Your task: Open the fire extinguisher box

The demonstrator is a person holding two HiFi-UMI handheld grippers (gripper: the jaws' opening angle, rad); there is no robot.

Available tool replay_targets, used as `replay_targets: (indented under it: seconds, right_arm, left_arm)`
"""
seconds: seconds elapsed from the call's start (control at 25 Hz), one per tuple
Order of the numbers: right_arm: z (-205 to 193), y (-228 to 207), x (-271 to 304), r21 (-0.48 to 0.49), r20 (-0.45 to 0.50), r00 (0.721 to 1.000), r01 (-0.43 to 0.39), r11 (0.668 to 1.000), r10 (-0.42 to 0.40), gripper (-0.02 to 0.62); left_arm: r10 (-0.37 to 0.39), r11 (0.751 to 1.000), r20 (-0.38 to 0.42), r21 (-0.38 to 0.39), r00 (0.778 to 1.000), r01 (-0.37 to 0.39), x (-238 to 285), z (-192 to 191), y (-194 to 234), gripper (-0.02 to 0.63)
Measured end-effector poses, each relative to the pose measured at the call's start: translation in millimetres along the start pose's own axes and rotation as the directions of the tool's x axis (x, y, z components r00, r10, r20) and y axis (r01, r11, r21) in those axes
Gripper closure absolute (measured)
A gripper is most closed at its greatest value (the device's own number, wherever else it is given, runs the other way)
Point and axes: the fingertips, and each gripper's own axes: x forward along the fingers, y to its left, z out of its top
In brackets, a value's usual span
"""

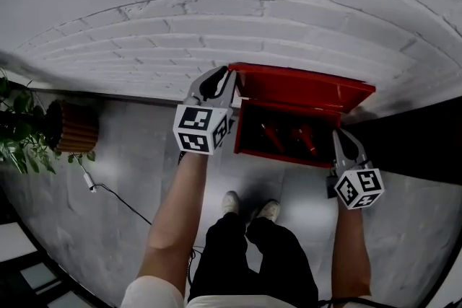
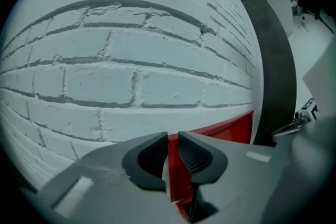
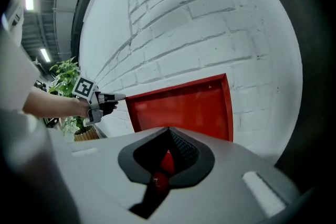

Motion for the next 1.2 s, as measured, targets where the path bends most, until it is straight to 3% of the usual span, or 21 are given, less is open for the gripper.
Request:
replay_targets:
  seconds: [0.28, 0.56, 0.8, 1.2]
  right_arm:
    - [4, -6, -8, 0.03, 0.026, 1.0, 0.015, 0.999, -0.016, 0.592]
    - [12, 5, -20, 0.018, 0.026, 0.999, 0.023, 1.0, -0.023, 0.592]
    - [47, 30, -52, 0.023, 0.043, 0.999, 0.027, 0.999, -0.028, 0.592]
    - [118, 82, -105, -0.052, 0.076, 0.997, 0.019, 0.998, -0.015, 0.592]
  left_arm:
    - [0.019, 1.0, -0.009, -0.023, 1.0, -0.02, -1, -8, 7, 0.559]
    - [-0.017, 1.0, -0.079, 0.005, 0.997, 0.018, -40, -23, -26, 0.594]
    - [-0.047, 0.999, -0.067, -0.008, 0.997, 0.047, -98, 8, -57, 0.6]
    - [-0.037, 0.999, -0.031, -0.033, 0.999, 0.036, -181, 80, -77, 0.6]
